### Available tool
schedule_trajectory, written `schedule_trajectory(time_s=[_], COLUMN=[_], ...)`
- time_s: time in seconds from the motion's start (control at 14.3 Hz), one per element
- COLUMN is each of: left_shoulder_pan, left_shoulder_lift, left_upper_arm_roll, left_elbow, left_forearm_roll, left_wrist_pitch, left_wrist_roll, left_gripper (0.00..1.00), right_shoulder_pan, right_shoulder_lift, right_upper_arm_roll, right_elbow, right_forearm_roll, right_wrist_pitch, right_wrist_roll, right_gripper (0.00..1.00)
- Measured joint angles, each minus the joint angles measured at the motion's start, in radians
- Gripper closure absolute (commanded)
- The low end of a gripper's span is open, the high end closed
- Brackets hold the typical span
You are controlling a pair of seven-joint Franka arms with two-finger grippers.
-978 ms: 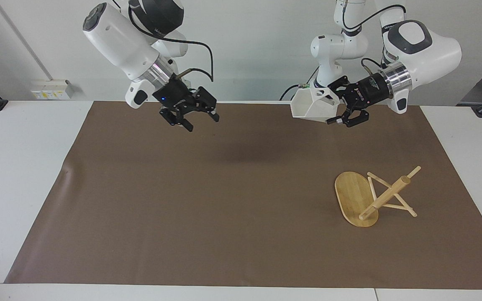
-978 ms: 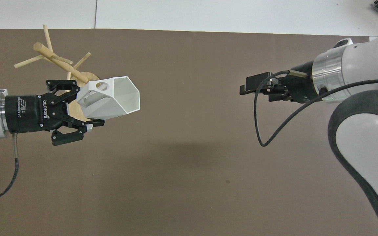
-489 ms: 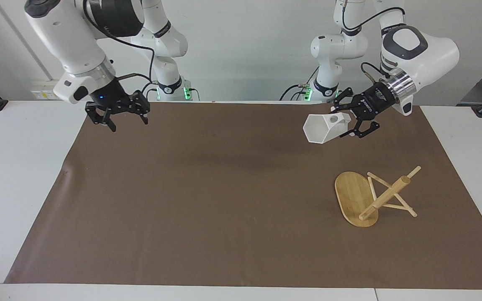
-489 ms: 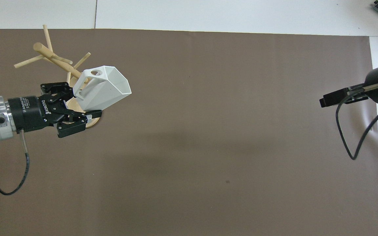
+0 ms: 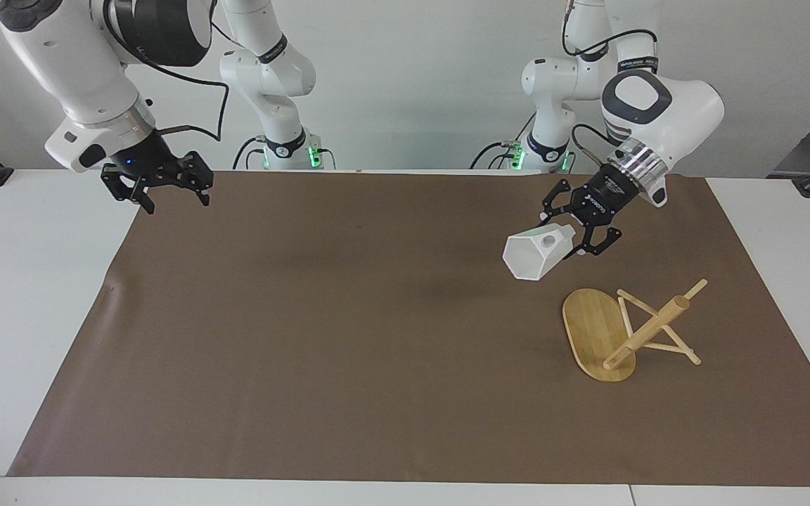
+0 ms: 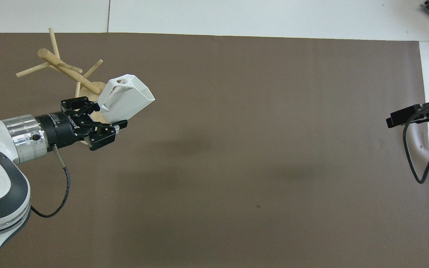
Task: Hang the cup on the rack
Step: 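Carry the cup with the left gripper toward the wooden rack peg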
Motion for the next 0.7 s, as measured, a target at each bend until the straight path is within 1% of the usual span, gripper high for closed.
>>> schedule_trajectory(time_s=[0.49,0.7], left_shoulder_pan=[0.000,0.000], left_shoulder_lift=[0.036,0.058], left_upper_arm_roll=[0.002,0.002], left_elbow=[-0.007,-0.009], left_forearm_roll=[0.000,0.000], left_wrist_pitch=[0.147,0.208], left_wrist_roll=[-0.060,-0.088], left_gripper=[1.00,1.00], right_shoulder_pan=[0.009,0.010], right_shoulder_lift=[-0.002,-0.005], right_upper_arm_roll=[0.000,0.001], right_elbow=[0.000,0.002], right_forearm_roll=[0.000,0.000], right_wrist_pitch=[-0.011,-0.011], right_wrist_roll=[0.075,0.080], right_gripper=[0.00,0.00])
